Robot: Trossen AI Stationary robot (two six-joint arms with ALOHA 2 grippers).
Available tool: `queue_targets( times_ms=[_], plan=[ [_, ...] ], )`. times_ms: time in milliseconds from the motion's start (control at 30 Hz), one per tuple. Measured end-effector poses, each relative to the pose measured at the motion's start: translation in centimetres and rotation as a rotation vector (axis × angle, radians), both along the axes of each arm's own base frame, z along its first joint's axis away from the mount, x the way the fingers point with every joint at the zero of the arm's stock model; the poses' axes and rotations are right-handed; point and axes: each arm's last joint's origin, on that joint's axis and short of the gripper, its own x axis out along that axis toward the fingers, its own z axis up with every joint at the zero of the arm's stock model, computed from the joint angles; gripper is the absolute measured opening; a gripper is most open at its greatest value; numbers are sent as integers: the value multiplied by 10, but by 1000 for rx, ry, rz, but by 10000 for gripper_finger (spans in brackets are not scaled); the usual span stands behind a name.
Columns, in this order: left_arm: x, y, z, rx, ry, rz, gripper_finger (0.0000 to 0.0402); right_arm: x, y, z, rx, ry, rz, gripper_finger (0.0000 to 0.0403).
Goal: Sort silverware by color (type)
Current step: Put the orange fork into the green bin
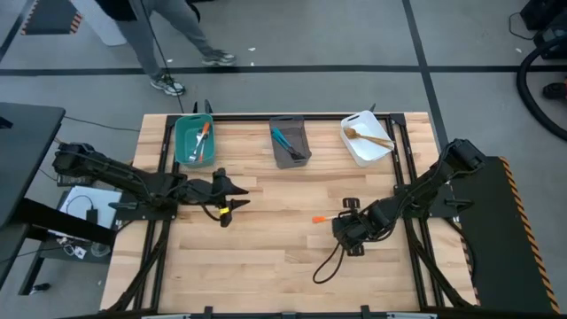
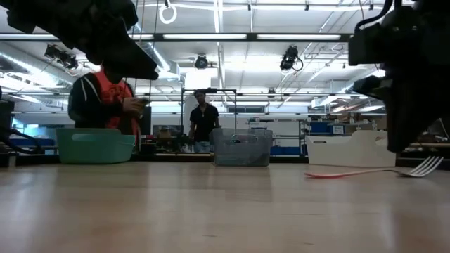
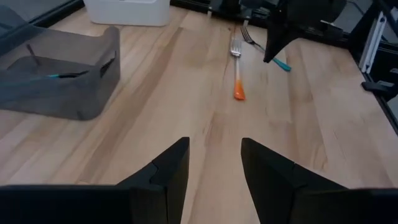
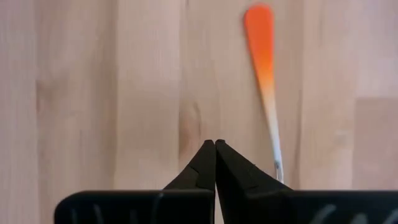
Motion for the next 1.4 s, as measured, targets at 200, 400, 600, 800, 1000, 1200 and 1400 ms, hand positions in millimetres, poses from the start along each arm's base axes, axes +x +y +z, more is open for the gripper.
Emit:
queue_targets(
  times_ms=[200, 400, 600, 800, 1000, 1200, 1400],
  plan=[
    [13, -7, -12, -1, 7, -16, 155, 6, -6, 1, -3, -28, -14, 8],
    [30, -11, -26, -9, -9, -14, 155, 8, -11, 1, -19, -36, -39, 9],
    [46, -15, -45, -11, -17, -14, 155, 4, -22, -10, -16, -2, -110, 22],
    [51, -18, -50, -28, 17, -14, 155, 1, -33, -16, -30, 29, -137, 93],
    [51, -28, -51, -22, 48, -52, 155, -3, -41, -23, -75, 42, -148, 158],
    [49, -33, -51, -20, 49, -72, 155, -8, -49, -34, -16, 64, -156, 159],
    [49, -33, -51, -19, 49, -71, 155, -7, -49, -35, 8, 60, -150, 112]
  ],
)
